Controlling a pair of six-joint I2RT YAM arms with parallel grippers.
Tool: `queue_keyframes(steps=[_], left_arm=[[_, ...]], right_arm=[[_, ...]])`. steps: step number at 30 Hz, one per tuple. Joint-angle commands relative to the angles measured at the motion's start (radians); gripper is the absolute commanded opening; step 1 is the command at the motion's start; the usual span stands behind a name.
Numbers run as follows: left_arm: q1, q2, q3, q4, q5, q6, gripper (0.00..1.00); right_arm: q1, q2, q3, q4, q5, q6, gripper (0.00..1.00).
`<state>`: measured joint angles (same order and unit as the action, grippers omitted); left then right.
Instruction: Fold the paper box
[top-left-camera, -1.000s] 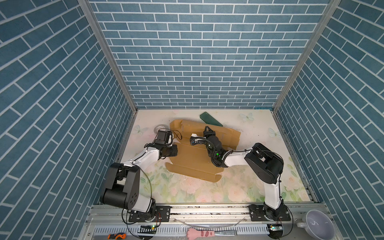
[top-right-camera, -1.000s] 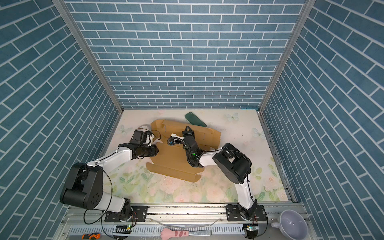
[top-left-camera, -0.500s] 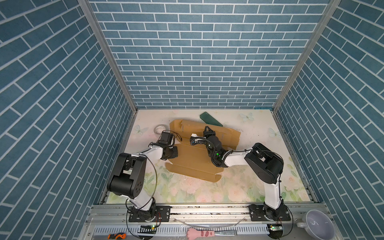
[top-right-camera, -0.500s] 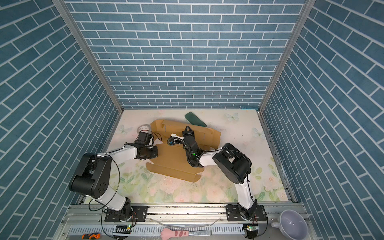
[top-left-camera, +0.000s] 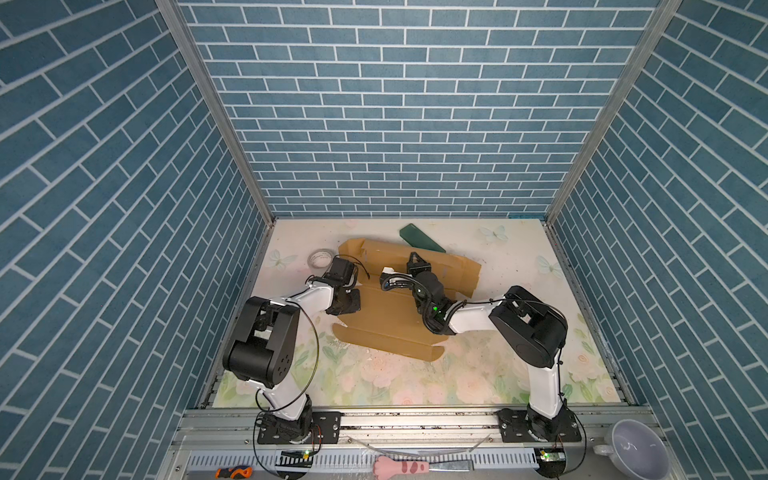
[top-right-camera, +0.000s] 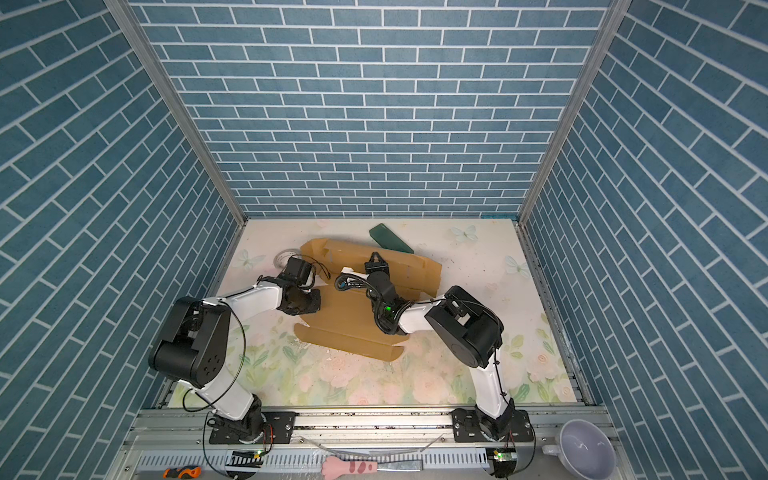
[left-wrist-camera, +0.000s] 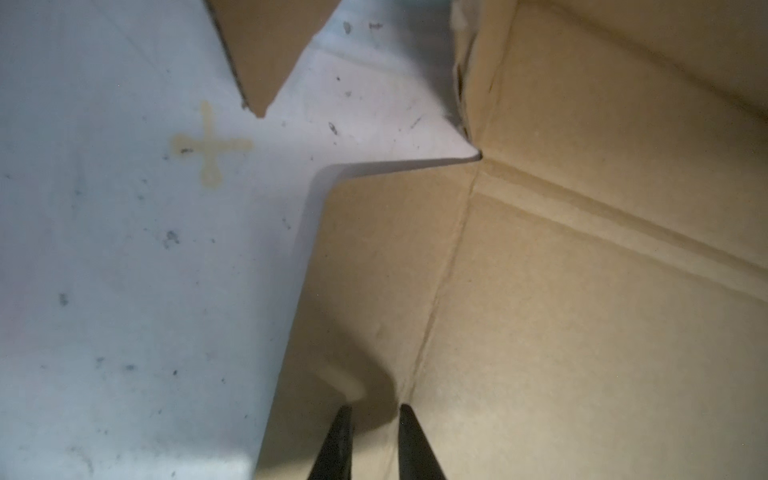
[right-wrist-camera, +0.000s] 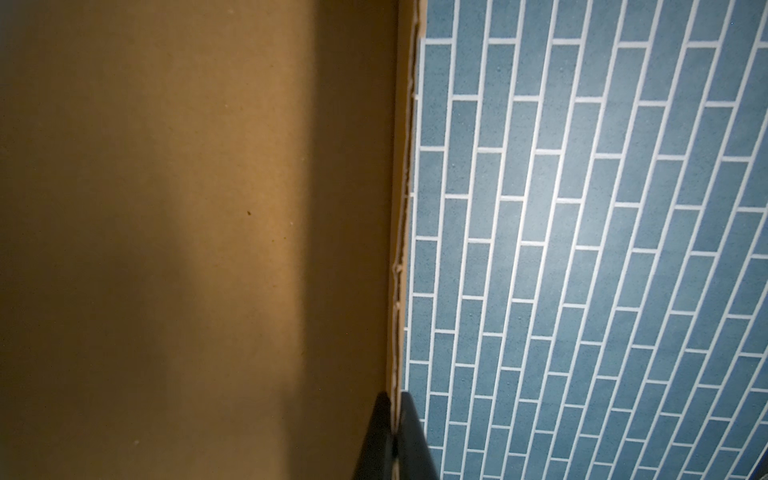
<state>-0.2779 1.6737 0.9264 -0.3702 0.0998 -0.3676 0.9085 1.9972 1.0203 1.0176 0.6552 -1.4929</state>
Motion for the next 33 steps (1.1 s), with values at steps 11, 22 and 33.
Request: queue_keyframes(steps=[11,22,33], left_arm=[[0.085,-0.214,0.195,-0.294,0.195,0.106,0.25],[0.328,-0.164,0.296,-0.225,0.104,0.185,0.36],[0.284,0.208,0.592,-0.072,0.088,0.373,0.56]], right_arm=[[0.002,-0.002,-0.025,-0.016,-0.023,-0.027,0.0],[0.001,0.0,-0.016,-0.009,-0.028,-0.029,0.0],[0.001,-0.008,-0.017,-0.013,-0.028,-0.029,0.0]])
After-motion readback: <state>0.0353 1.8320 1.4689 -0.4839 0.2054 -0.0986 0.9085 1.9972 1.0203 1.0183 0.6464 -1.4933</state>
